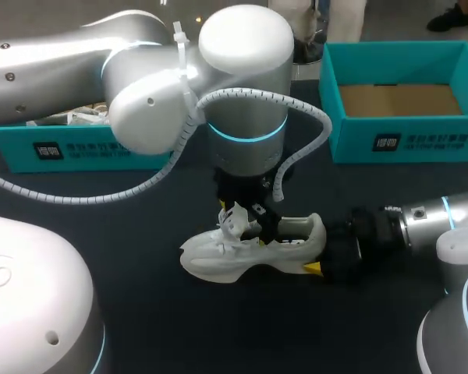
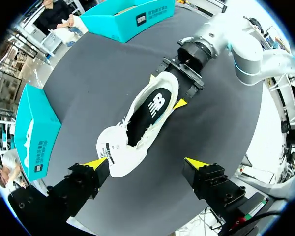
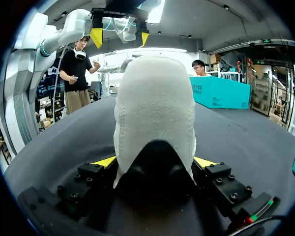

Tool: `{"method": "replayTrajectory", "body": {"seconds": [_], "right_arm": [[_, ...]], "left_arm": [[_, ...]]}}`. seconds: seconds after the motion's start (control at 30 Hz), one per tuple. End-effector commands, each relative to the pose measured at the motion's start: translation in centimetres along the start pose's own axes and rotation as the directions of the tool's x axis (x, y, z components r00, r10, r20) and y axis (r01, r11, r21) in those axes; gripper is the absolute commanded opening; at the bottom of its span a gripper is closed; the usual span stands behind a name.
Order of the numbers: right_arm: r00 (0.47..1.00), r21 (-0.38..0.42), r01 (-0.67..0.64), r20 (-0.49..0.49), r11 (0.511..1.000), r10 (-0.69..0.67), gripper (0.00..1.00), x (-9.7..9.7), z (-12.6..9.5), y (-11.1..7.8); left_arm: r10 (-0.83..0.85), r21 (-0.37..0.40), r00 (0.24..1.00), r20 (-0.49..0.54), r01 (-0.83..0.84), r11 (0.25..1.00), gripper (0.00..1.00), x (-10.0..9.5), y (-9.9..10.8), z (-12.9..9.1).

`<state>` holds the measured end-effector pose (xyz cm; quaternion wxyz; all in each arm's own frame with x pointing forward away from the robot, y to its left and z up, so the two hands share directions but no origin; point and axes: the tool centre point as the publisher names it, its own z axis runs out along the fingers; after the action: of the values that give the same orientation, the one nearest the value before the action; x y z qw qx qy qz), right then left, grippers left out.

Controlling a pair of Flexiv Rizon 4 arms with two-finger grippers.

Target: Take the shoe out of the shoebox, open the shoe tongue, remove and reinsert the insole, then place the shoe into the shoebox

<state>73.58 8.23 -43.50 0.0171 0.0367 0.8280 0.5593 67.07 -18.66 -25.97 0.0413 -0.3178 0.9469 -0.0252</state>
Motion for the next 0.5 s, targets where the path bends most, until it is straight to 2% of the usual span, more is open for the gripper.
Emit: {"method": "replayTrajectory", "body": {"seconds": [0.03,0.1,0.5], "right_arm": [[1.000,0.003,0.000,0.002,1.000,0.000,0.00,0.0,0.4,-0.3],[1.000,0.003,0.000,0.002,1.000,0.000,0.00,0.0,0.4,-0.3],[1.000,0.003,0.000,0.002,1.000,0.000,0.00,0.0,0.4,-0.3]], "left_arm": [[0.695,0.022,0.718,0.033,-0.696,0.718,1.00,0.5,-0.7,0.9],[0.630,-0.049,0.775,0.044,-0.628,0.777,1.00,0.4,-2.2,1.5],[0.630,-0.049,0.775,0.044,-0.628,0.777,1.00,0.4,-2.2,1.5]]}}
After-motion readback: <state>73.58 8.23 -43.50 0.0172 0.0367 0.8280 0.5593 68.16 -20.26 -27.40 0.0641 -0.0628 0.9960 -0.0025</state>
